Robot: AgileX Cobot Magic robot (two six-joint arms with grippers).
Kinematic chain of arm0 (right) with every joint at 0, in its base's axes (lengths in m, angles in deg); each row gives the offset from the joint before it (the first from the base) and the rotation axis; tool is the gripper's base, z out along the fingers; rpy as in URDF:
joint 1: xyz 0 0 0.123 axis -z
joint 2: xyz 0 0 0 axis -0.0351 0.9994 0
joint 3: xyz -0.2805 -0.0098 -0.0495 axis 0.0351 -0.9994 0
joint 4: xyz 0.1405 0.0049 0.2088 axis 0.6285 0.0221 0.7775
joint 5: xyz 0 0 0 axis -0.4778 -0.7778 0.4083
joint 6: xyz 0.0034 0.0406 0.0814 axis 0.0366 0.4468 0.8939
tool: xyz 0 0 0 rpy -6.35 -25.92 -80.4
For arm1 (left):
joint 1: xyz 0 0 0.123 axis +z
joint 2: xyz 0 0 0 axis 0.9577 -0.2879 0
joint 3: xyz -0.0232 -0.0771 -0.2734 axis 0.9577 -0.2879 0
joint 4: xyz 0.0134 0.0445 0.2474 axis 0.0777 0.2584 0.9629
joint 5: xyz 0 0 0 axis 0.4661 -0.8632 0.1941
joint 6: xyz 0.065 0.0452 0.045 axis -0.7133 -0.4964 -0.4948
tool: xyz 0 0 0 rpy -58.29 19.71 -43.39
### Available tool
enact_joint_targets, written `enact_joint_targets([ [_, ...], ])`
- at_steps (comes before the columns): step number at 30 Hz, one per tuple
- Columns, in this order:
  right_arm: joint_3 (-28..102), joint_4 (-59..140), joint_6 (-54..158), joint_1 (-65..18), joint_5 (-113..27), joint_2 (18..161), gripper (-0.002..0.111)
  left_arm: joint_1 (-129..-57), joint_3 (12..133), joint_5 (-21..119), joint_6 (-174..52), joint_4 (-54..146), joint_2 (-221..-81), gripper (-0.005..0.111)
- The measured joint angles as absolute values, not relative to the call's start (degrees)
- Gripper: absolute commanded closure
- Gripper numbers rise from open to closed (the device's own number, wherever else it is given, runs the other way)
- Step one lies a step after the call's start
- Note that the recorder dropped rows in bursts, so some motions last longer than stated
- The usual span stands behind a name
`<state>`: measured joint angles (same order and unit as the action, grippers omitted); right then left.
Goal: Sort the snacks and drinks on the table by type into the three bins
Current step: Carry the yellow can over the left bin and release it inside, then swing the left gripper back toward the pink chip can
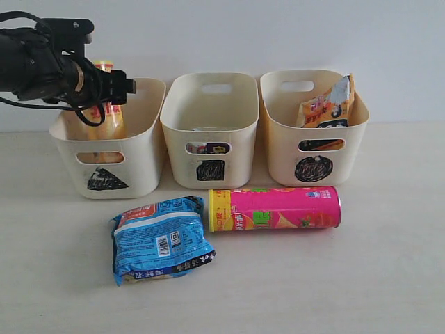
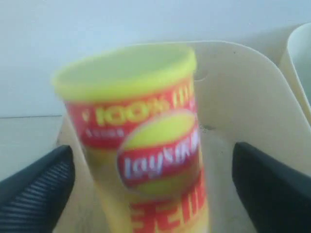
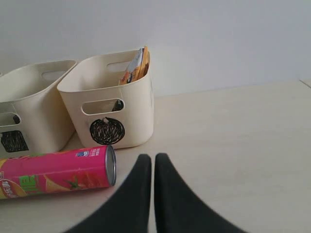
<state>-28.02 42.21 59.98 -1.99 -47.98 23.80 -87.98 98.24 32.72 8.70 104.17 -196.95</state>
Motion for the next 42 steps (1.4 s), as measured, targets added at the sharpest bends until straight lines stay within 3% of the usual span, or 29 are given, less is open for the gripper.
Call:
enact_joint_targets([
  [4, -28.0, 42.2, 60.0, -2.0, -48.0, 23.8, 0.108, -88.0, 98.2, 31.4, 8.8, 103.8, -195.4, 0.018],
  [6, -28.0, 42.2, 60.0, -2.0, -48.0, 23.8, 0.108, -88.0, 98.2, 29.5, 8.8, 103.8, -193.3, 0.029],
  [8, -28.0, 42.2, 60.0, -2.0, -48.0, 23.8, 0.108, -88.0, 98.2, 27.4, 8.9, 103.7, -190.3, 0.054],
  [10, -28.0, 42.2, 60.0, -2.0, -48.0, 23.8, 0.108, -88.0, 98.2, 25.6, 8.6, 101.2, -187.0, 0.093],
  [11, -28.0, 42.2, 60.0, -2.0, -48.0, 23.8, 0.108, -88.0, 98.2, 24.5, 6.4, 97.4, -184.9, 0.103],
  [21, -28.0, 42.3, 60.0, -2.0, -48.0, 23.8, 0.108, -88.0, 98.2, 18.3, -35.3, 57.8, -173.1, 0.102],
  [42, -28.0, 42.3, 60.3, -2.0, -48.0, 23.8, 0.108, -88.0, 91.6, -7.5, -99.4, 1.0, -162.0, 0.102],
])
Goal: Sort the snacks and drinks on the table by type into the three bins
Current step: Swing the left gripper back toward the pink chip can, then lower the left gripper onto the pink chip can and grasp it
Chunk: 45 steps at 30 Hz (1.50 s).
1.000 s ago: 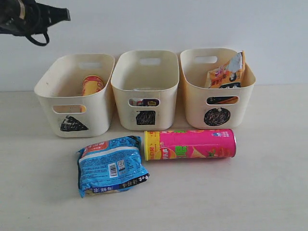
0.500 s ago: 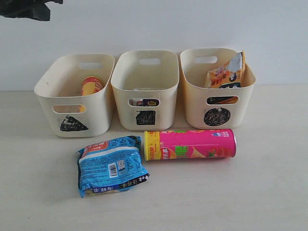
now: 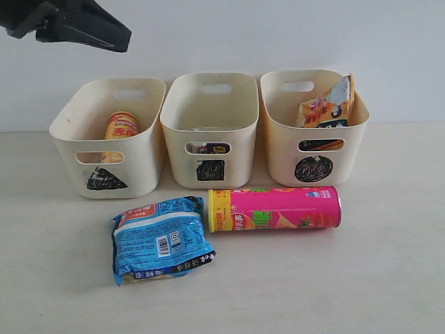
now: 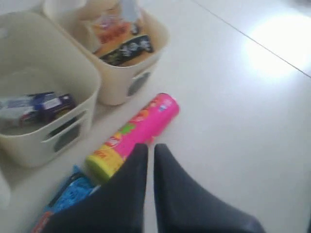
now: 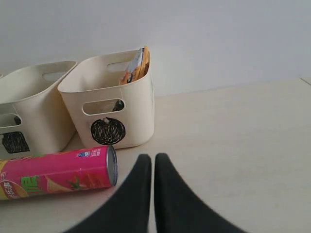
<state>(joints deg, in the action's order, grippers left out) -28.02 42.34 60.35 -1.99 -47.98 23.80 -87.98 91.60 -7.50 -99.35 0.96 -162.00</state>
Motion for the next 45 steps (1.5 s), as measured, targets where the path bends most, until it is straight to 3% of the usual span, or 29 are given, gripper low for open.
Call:
enact_joint_targets([
  [10, -28.0, 42.3, 60.4, -2.0, -48.0, 23.8, 0.108, -96.7, 89.6, -14.2, -112.4, -2.0, -161.6, 0.102],
  [32, -28.0, 42.3, 60.4, -2.0, -48.1, 23.8, 0.108, -125.2, 91.9, -2.5, -97.9, 34.1, -179.0, 0.101],
  [36, -28.0, 42.3, 60.4, -2.0, -48.1, 23.8, 0.108, -126.4, 94.9, -1.5, -96.3, 39.1, -182.1, 0.087],
  [42, -28.0, 42.3, 60.4, -2.0, -48.1, 23.8, 0.108, -126.4, 99.4, -1.2, -91.3, 47.2, -187.0, 0.041],
  [45, -28.0, 42.3, 60.4, -2.0, -48.1, 23.8, 0.108, -126.4, 101.0, -0.1, -90.6, 49.5, -189.3, 0.028],
])
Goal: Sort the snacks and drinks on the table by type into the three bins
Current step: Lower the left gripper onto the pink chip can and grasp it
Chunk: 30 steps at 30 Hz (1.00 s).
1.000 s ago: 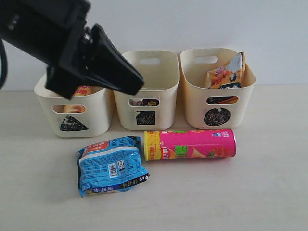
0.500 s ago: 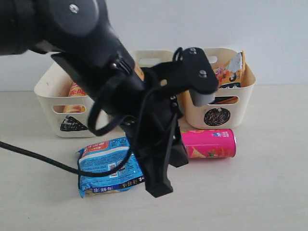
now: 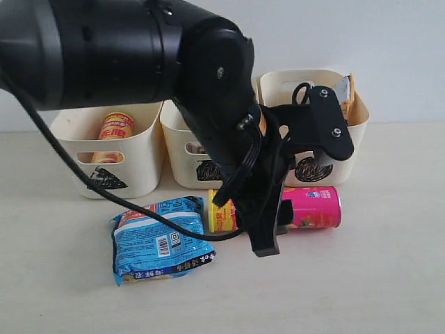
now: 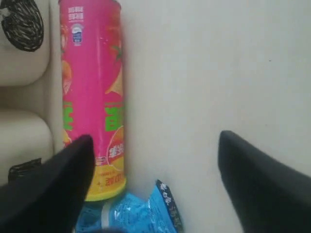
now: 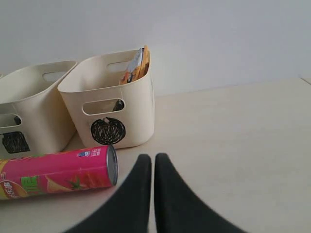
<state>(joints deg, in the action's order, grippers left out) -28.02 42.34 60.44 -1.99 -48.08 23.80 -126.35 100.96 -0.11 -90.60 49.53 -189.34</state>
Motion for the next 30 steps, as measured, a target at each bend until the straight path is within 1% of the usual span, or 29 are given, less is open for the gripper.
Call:
enact_joint_targets([
  [2, -28.0, 42.3, 60.4, -2.0, -48.1, 23.8, 0.108, -126.4, 101.7, 1.2, -90.3, 50.6, -190.9, 0.023],
  [4, -28.0, 42.3, 60.4, -2.0, -48.1, 23.8, 0.108, -126.4, 102.3, 3.0, -90.3, 51.2, -192.6, 0.022],
  [12, -28.0, 42.3, 60.4, -2.0, -48.1, 23.8, 0.108, -126.4, 102.8, 10.9, -90.3, 57.9, -199.4, 0.022],
  [17, -28.0, 42.3, 60.4, -2.0, -48.1, 23.8, 0.108, -125.6, 104.8, 20.3, -85.7, 60.9, -205.2, 0.023],
  [22, -28.0, 42.3, 60.4, -2.0, -48.1, 23.8, 0.108, -123.8, 109.1, 21.0, -79.0, 65.3, -208.7, 0.023],
  [30, -28.0, 42.3, 60.4, -2.0, -48.1, 23.8, 0.108, -122.2, 110.1, 20.6, -78.3, 65.8, -209.7, 0.023],
])
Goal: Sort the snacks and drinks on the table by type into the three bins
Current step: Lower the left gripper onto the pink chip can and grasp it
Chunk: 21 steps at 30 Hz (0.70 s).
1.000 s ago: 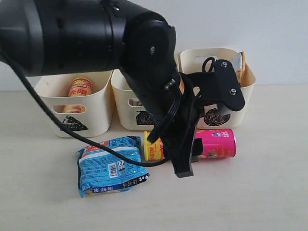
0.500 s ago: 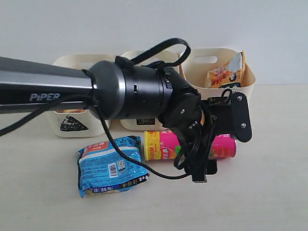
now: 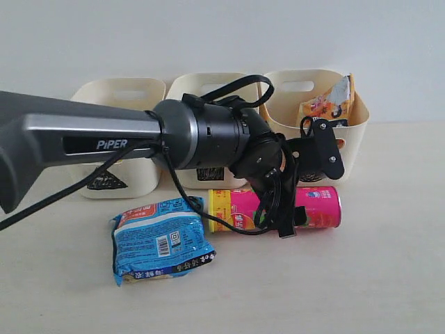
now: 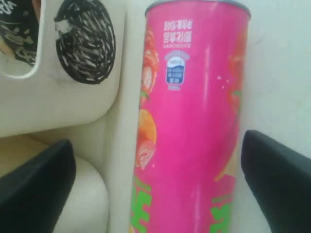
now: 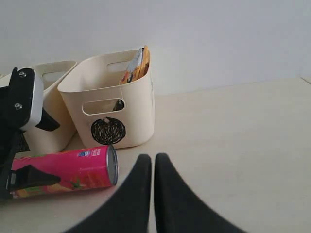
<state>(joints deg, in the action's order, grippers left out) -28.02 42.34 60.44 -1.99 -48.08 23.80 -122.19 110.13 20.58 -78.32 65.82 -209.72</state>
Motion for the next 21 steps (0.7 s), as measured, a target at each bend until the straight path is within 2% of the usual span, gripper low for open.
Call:
enact_joint_targets([
  [6, -28.0, 42.4, 60.4, -2.0, -48.1, 23.8, 0.108, -121.8, 110.2, 20.6, -78.2, 64.6, -211.1, 0.024],
  [14, -28.0, 42.4, 60.4, -2.0, -48.1, 23.8, 0.108, -121.8, 110.2, 20.9, -78.3, 63.7, -214.0, 0.033],
  [16, -28.0, 42.4, 60.4, -2.0, -48.1, 23.8, 0.108, -121.8, 110.2, 21.1, -78.3, 63.7, -214.4, 0.043],
  [21, -28.0, 42.4, 60.4, -2.0, -48.1, 23.8, 0.108, -121.8, 110.2, 21.1, -78.3, 63.7, -214.5, 0.076],
])
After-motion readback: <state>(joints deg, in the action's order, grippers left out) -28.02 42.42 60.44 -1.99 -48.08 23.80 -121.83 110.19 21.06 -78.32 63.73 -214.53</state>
